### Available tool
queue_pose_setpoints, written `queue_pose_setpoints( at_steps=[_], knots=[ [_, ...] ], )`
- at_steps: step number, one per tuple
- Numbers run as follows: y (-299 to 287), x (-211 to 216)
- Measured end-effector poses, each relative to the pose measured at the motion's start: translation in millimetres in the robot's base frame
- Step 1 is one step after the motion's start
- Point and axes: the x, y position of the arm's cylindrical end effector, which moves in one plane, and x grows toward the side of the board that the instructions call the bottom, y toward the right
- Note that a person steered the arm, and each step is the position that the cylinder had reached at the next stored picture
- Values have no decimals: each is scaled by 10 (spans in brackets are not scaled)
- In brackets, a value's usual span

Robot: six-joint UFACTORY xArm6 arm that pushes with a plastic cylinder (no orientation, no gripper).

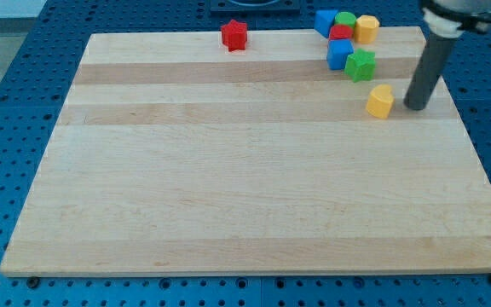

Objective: Place the arm at the top right corner of the board

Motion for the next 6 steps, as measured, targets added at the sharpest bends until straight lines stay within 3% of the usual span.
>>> queue_pose_setpoints(
  at_steps=[2,3,6],
  knots=[
    [511,-1255],
    [483,-1766],
    [327,-1769]
  ],
)
